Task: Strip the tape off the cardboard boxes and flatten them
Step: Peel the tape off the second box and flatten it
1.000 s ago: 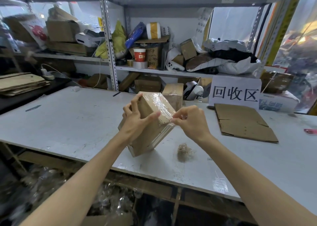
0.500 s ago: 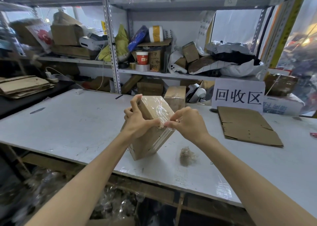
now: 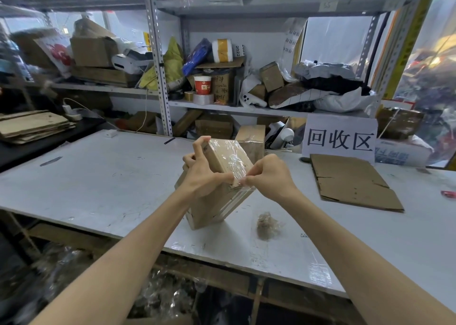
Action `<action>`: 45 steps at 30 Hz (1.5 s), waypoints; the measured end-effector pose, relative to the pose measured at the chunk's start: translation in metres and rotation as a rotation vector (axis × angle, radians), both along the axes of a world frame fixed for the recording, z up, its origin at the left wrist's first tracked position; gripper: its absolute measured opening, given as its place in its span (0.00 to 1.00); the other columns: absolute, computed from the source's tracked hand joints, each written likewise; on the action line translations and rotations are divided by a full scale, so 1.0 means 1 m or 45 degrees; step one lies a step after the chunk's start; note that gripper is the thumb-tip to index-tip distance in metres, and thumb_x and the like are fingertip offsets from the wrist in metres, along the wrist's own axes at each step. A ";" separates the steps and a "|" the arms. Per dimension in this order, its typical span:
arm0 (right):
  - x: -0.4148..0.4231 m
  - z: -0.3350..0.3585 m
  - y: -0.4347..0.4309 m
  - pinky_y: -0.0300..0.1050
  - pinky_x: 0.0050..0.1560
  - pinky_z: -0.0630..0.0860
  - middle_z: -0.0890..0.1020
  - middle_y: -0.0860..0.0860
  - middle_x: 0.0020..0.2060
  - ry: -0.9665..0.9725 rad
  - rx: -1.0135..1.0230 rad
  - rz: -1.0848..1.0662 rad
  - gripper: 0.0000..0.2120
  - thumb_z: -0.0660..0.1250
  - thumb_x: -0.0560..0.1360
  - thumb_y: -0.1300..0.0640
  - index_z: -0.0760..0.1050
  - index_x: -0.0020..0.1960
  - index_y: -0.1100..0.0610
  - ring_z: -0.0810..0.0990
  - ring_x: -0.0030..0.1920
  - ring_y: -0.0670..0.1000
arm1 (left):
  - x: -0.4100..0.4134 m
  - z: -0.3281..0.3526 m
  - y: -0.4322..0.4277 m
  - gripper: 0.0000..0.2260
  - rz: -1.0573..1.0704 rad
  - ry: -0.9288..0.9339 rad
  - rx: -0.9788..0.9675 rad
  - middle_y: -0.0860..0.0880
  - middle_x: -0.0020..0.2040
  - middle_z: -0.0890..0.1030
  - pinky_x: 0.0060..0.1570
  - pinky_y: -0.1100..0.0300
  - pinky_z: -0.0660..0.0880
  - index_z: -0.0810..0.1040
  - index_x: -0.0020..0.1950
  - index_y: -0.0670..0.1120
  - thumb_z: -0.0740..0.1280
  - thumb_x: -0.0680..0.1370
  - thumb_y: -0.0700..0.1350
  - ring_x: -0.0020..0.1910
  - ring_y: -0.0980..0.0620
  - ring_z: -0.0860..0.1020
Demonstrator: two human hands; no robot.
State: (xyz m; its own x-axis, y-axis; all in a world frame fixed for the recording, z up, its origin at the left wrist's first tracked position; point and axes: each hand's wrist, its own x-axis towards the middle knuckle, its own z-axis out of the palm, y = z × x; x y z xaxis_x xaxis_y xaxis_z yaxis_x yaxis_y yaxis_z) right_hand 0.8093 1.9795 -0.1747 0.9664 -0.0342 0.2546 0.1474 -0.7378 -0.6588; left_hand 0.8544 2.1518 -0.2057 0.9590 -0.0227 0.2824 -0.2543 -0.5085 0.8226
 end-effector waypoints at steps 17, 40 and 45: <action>0.003 -0.007 0.004 0.44 0.42 0.77 0.80 0.52 0.43 -0.003 0.594 -0.066 0.18 0.78 0.63 0.63 0.73 0.47 0.57 0.79 0.45 0.50 | -0.001 -0.012 0.020 0.45 0.069 0.053 -0.070 0.51 0.58 0.57 0.42 0.63 0.64 0.48 0.65 0.70 0.74 0.57 0.60 0.59 0.48 0.62; 0.007 -0.009 0.014 0.56 0.43 0.78 0.82 0.64 0.37 -0.012 0.203 -0.147 0.18 0.72 0.73 0.52 0.80 0.37 0.69 0.80 0.38 0.58 | -0.013 -0.006 0.006 0.47 0.048 0.014 0.045 0.50 0.60 0.58 0.54 0.54 0.67 0.48 0.66 0.69 0.69 0.52 0.66 0.58 0.49 0.60; 0.010 -0.008 0.013 0.52 0.42 0.78 0.82 0.60 0.37 0.044 0.172 -0.176 0.13 0.71 0.73 0.57 0.79 0.37 0.67 0.81 0.39 0.55 | -0.013 -0.006 0.003 0.45 0.012 -0.035 0.077 0.49 0.61 0.57 0.54 0.56 0.64 0.49 0.68 0.67 0.72 0.57 0.60 0.58 0.49 0.60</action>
State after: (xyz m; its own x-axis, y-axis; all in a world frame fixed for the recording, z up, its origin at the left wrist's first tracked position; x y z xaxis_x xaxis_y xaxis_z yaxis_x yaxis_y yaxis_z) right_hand 0.8191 1.9923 -0.1828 0.9582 -0.1992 0.2054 0.0262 -0.6538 -0.7562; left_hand 0.8411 2.1552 -0.2114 0.9512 -0.0314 0.3068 -0.2711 -0.5597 0.7831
